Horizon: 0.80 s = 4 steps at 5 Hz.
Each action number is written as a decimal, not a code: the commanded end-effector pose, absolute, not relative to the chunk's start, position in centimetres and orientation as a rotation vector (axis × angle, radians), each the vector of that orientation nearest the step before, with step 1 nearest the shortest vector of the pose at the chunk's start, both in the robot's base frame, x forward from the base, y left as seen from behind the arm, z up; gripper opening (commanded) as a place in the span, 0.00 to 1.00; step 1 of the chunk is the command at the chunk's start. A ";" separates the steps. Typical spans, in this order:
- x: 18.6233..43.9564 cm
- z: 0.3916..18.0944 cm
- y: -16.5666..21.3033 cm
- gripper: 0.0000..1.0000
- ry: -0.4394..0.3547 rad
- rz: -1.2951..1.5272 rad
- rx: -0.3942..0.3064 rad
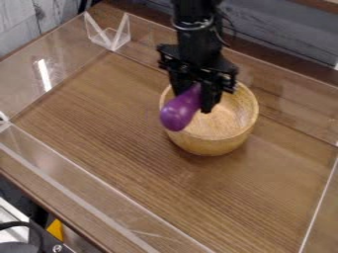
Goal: Put the purple eggplant in the brown bowl
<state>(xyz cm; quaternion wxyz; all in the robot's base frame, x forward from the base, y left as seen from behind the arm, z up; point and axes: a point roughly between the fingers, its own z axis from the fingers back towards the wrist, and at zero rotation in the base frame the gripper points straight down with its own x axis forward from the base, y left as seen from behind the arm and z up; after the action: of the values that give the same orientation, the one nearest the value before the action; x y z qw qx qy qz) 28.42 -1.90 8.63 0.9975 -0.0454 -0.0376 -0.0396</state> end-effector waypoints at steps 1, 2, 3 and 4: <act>29.4 9.5 -2.7 0.00 -0.128 -0.083 -0.089; 29.5 9.0 -3.4 0.00 -0.127 -0.095 -0.090; 29.5 8.4 -3.9 0.00 -0.123 -0.112 -0.089; 29.6 8.1 -4.0 0.00 -0.121 -0.117 -0.086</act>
<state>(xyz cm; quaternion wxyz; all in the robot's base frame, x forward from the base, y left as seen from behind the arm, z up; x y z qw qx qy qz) 29.15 -3.76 7.15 0.9965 -0.0434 -0.0430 -0.0571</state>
